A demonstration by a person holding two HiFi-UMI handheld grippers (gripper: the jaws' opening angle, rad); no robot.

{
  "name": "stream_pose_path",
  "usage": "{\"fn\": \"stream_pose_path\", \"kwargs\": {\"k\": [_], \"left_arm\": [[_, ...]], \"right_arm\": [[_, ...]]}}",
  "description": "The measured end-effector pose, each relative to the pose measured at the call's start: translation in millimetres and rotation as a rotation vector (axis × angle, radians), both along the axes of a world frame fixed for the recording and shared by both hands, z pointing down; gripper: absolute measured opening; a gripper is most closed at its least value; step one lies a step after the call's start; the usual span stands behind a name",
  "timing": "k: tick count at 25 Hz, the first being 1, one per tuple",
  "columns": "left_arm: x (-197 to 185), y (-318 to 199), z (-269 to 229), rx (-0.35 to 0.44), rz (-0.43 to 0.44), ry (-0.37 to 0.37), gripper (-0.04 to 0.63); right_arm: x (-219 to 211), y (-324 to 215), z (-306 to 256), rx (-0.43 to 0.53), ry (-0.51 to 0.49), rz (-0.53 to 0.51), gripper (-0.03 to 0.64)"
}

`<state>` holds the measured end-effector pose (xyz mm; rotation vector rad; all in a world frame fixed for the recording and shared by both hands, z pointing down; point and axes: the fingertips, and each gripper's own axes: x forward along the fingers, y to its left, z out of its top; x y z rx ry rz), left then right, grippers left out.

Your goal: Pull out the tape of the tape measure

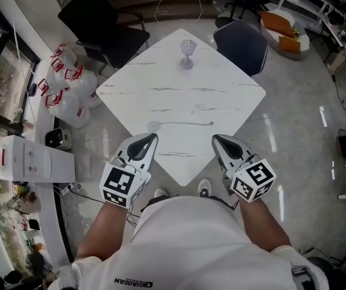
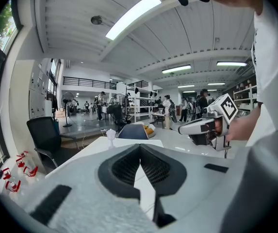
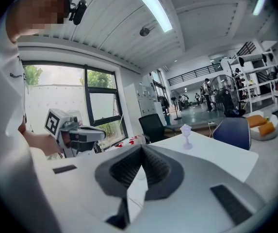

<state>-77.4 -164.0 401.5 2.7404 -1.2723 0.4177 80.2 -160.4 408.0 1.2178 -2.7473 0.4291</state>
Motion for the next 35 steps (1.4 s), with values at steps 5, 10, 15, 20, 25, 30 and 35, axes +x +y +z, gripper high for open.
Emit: {"fn": "stream_pose_path", "kwargs": {"k": [5,10,15,20,25,30,35], "left_arm": [[4.0,-1.6,-2.4,0.012,0.004,-0.003,0.009],[5.0,-2.4,-3.4,0.016,0.008,-0.007,0.009],[5.4,-3.0,-0.4,0.023,0.011,-0.028,0.009],[2.6,-5.0,-1.4,0.016,-0.001,-0.025,0.009],[3.1,-5.2,-3.8,0.025,0.003,-0.026,0.009],[3.5,-4.0,-3.8,0.023,0.0,-0.024,0.009],[6.1,-3.4,-3.0,0.025,0.01,-0.028,0.009]], "right_arm": [[2.6,-0.6,-0.3,0.004,0.001,-0.004,0.003],[1.5,-1.4,-1.2,0.007,0.003,-0.005,0.003],[-0.8,-2.5,1.8,0.004,0.009,-0.008,0.003],[-2.9,-2.8,1.6,0.007,0.015,-0.012,0.003],[-1.4,-2.6,0.7,0.009,0.018,-0.011,0.003],[-1.5,-0.3,0.3,0.011,0.018,-0.01,0.003],[-1.1,0.7,1.2,0.01,0.022,-0.01,0.003]]}}
